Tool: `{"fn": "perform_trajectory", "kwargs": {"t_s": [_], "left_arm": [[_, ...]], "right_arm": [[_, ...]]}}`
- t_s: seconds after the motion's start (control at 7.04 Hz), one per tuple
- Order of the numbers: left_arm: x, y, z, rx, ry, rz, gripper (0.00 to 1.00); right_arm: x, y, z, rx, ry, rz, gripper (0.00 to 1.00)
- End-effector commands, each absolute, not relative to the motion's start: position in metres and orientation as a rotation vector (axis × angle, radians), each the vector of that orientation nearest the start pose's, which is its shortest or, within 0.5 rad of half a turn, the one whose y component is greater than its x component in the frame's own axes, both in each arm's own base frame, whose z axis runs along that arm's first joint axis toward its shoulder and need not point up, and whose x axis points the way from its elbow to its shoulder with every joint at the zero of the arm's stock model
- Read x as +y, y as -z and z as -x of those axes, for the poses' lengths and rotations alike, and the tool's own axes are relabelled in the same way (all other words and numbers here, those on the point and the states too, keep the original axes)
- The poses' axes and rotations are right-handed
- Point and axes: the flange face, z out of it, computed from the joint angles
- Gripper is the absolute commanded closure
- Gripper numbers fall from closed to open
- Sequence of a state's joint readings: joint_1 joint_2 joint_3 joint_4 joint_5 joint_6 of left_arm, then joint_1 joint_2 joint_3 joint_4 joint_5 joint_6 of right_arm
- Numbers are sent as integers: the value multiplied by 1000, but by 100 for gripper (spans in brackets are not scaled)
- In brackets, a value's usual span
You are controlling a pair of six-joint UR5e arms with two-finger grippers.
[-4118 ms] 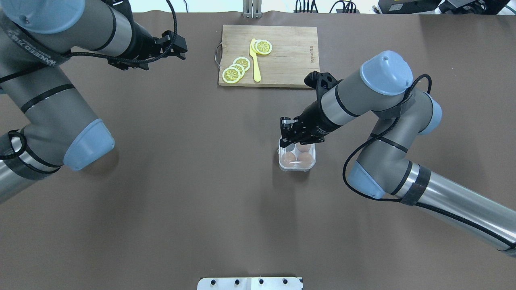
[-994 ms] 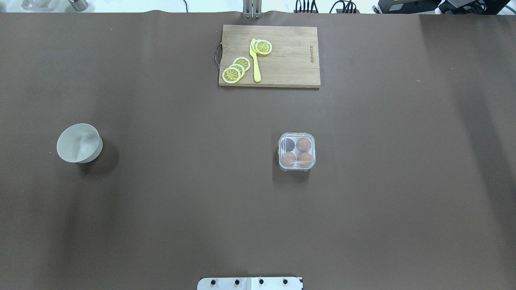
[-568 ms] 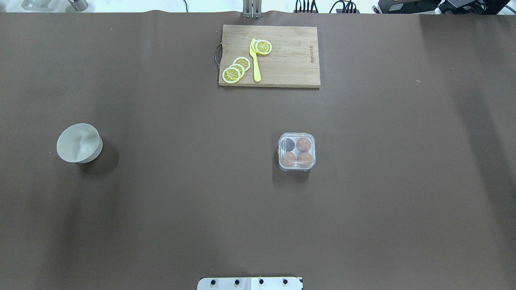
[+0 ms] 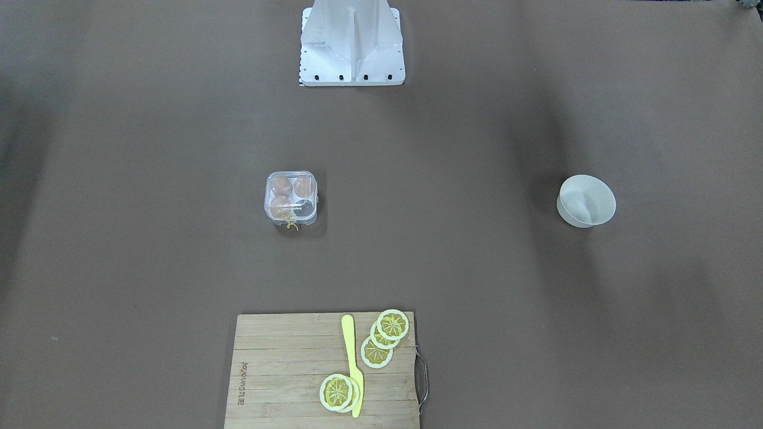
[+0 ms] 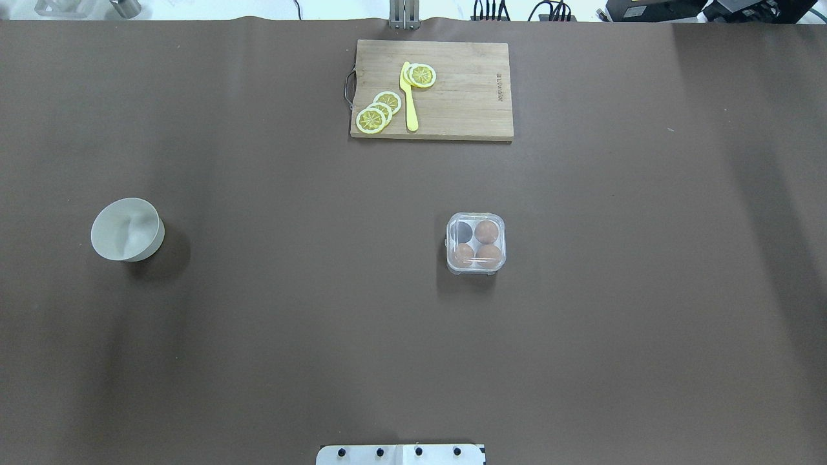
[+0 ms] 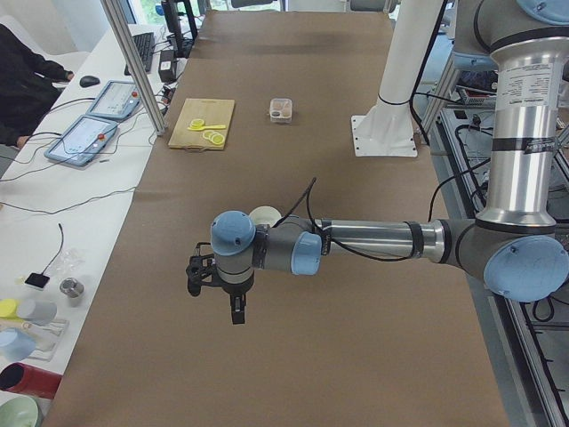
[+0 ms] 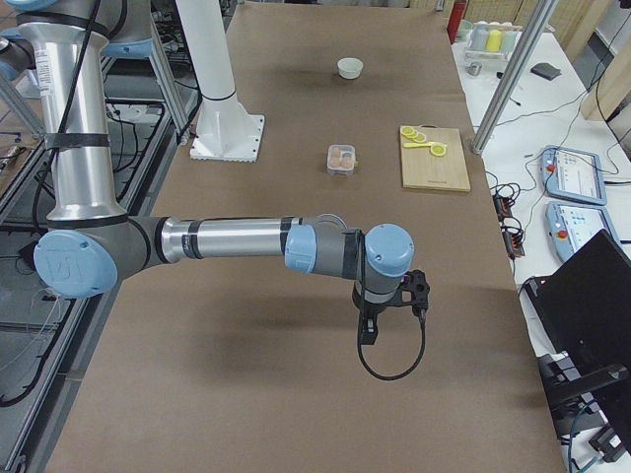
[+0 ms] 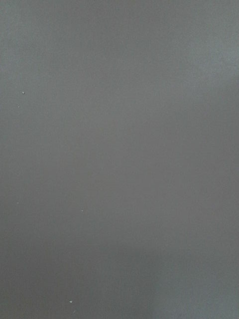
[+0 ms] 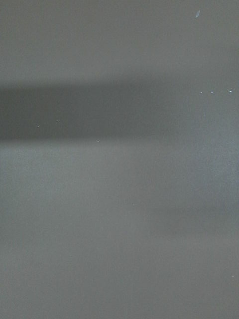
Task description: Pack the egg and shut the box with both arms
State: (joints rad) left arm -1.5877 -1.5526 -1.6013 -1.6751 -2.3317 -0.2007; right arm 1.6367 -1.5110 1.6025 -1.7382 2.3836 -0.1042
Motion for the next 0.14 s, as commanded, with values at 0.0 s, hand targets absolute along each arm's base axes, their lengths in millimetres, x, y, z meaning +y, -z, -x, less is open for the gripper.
{"fn": "perform_trajectory", "kwargs": {"t_s": [0.0], "left_arm": [[-491, -641, 73, 768, 160, -44, 2]], "right_arm": [[-505, -626, -94, -816, 6, 2, 0]]}}
